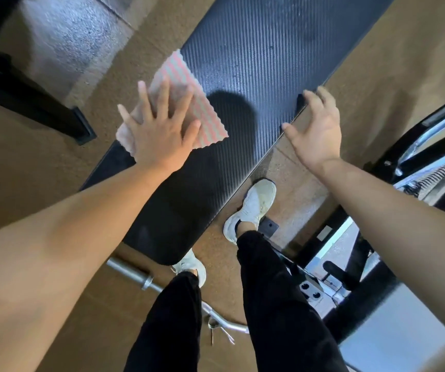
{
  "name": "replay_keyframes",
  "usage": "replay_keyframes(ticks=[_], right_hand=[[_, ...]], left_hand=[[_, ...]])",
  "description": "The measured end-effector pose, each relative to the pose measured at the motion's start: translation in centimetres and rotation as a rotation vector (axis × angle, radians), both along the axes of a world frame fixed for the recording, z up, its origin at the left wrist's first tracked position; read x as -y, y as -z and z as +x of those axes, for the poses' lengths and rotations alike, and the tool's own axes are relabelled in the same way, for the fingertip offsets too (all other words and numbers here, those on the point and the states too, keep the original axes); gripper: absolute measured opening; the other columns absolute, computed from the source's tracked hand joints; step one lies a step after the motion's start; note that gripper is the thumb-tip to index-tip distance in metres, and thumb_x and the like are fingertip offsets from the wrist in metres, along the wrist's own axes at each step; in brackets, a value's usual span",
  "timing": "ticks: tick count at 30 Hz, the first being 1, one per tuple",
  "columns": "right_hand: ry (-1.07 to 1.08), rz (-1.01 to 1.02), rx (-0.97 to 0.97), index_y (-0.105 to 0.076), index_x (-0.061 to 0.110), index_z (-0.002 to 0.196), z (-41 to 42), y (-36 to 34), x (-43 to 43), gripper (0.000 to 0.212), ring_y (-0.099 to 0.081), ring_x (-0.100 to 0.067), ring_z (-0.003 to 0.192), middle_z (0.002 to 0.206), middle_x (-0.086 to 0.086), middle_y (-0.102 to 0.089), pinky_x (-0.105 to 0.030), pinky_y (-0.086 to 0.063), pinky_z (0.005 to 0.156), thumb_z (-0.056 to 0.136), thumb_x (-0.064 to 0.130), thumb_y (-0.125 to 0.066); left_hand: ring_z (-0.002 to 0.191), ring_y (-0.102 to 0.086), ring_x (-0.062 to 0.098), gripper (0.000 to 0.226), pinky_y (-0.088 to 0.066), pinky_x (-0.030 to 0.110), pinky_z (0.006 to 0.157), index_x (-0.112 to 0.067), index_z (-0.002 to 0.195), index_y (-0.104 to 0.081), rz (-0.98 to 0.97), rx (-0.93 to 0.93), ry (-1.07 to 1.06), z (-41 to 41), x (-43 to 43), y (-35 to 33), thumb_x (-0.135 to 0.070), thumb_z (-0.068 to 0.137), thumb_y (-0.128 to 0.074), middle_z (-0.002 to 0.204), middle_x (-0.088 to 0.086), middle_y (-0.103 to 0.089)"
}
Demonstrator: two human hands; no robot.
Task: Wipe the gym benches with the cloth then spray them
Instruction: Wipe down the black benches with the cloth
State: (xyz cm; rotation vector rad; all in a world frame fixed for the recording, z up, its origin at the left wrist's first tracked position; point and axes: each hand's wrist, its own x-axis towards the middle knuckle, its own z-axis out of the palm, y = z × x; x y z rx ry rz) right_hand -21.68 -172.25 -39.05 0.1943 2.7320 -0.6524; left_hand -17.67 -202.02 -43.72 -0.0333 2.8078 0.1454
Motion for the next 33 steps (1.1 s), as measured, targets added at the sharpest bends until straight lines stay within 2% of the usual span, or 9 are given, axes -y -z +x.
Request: replay_keyframes(ticks=[3, 6, 9, 13, 17, 22, 27, 30, 33], right_hand=[[0.004, 0.079, 0.033, -0.028, 0.015, 0.159, -2.5, 0.5, -2.3, 0.085, -0.017, -0.03, 0.154, 0.17, -0.009, -0.012, -0.045, -0.02, 0.125, 0.09, 0.034, -0.074], [-0.12, 0.132, 0.094, -0.018, 0.018, 0.162, -4.4, 1.1, -3.8, 0.094, -0.008, -0.032, 0.157, 0.171, -0.005, -0.004, -0.054, -0.018, 0.125, 0.09, 0.044, -0.072], [-0.252, 0.224, 0.129, -0.017, 0.018, 0.162, -5.1, 1.6, -4.3, 0.093, -0.008, -0.037, 0.156, 0.171, -0.005, -0.006, -0.06, -0.02, 0.122, 0.091, 0.052, -0.067], [-0.29, 0.297, 0.14, -0.016, 0.021, 0.162, -5.2, 1.9, -4.8, 0.092, -0.009, -0.034, 0.156, 0.171, -0.003, -0.005, -0.06, -0.014, 0.123, 0.091, 0.06, -0.06], [-0.286, 0.262, 0.129, -0.023, 0.022, 0.159, -5.5, 1.6, -5.0, 0.091, -0.02, -0.032, 0.154, 0.171, 0.0, -0.011, -0.059, -0.017, 0.122, 0.088, 0.062, -0.063], [-0.274, 0.175, 0.098, -0.025, 0.022, 0.159, -5.2, 1.8, -5.5, 0.089, -0.043, -0.032, 0.141, 0.171, 0.0, -0.008, -0.056, -0.026, 0.118, 0.089, 0.063, -0.062], [-0.27, 0.172, 0.169, -0.015, 0.028, 0.162, -5.7, 1.8, -5.5, 0.092, -0.045, -0.033, 0.139, 0.171, 0.004, 0.0, -0.052, -0.027, 0.121, 0.09, 0.066, -0.058], [-0.287, 0.129, 0.184, -0.017, 0.029, 0.162, -6.1, 1.3, -5.9, 0.091, -0.046, -0.032, 0.138, 0.171, 0.004, -0.001, -0.051, -0.025, 0.121, 0.09, 0.062, -0.062], [-0.281, 0.03, 0.249, -0.023, 0.032, 0.16, -7.3, 0.2, -6.8, 0.086, -0.039, -0.032, 0.144, 0.17, 0.008, -0.007, -0.051, -0.022, 0.12, 0.09, 0.056, -0.066]], left_hand=[[0.156, -0.003, 0.047, 0.066, -0.009, 0.08, 0.113, -0.035, 0.164, -0.001, -0.019, 0.004, -0.078, 0.2, -2.3, 0.0, -0.063, 0.105, -0.015, 0.172, 0.012, -0.006], [0.156, -0.002, 0.045, 0.071, -0.011, 0.077, 0.116, -0.032, 0.164, 0.0, 0.007, 0.008, -0.03, 0.8, -4.0, 0.3, -0.065, 0.104, -0.015, 0.172, 0.014, -0.003], [0.157, 0.001, 0.045, 0.075, -0.008, 0.073, 0.118, -0.033, 0.164, 0.004, 0.035, 0.019, 0.124, 1.8, -6.5, 0.0, -0.07, 0.102, -0.015, 0.173, 0.012, 0.002], [0.156, 0.008, 0.044, 0.077, -0.006, 0.074, 0.117, -0.035, 0.163, 0.01, 0.063, 0.06, 0.432, 3.6, -10.9, 0.0, -0.071, 0.101, -0.018, 0.172, 0.01, 0.011], [0.157, 0.007, 0.041, 0.072, -0.006, 0.073, 0.118, -0.039, 0.163, 0.004, 0.07, 0.051, 0.528, 2.7, -10.4, 0.5, -0.067, 0.102, -0.022, 0.173, 0.007, 0.006], [0.157, 0.0, 0.042, 0.071, -0.007, 0.074, 0.118, -0.039, 0.164, -0.003, 0.014, 0.016, 0.362, -3.3, -7.8, 0.4, -0.069, 0.102, -0.019, 0.173, 0.008, 0.001], [0.157, 0.003, 0.044, 0.067, -0.004, 0.077, 0.116, -0.045, 0.16, 0.008, -0.015, 0.032, 0.04, -9.8, -6.5, 0.5, -0.07, 0.102, -0.014, 0.173, 0.007, 0.005], [0.156, 0.008, 0.046, 0.067, -0.003, 0.081, 0.114, -0.039, 0.162, 0.008, -0.038, 0.048, -0.132, -11.1, -8.5, 0.4, -0.067, 0.104, -0.008, 0.173, 0.008, 0.008], [0.156, 0.008, 0.046, 0.071, -0.006, 0.079, 0.116, -0.029, 0.164, 0.006, -0.018, 0.055, -0.158, -10.6, -11.0, 0.0, -0.065, 0.104, -0.005, 0.172, 0.012, 0.007]])
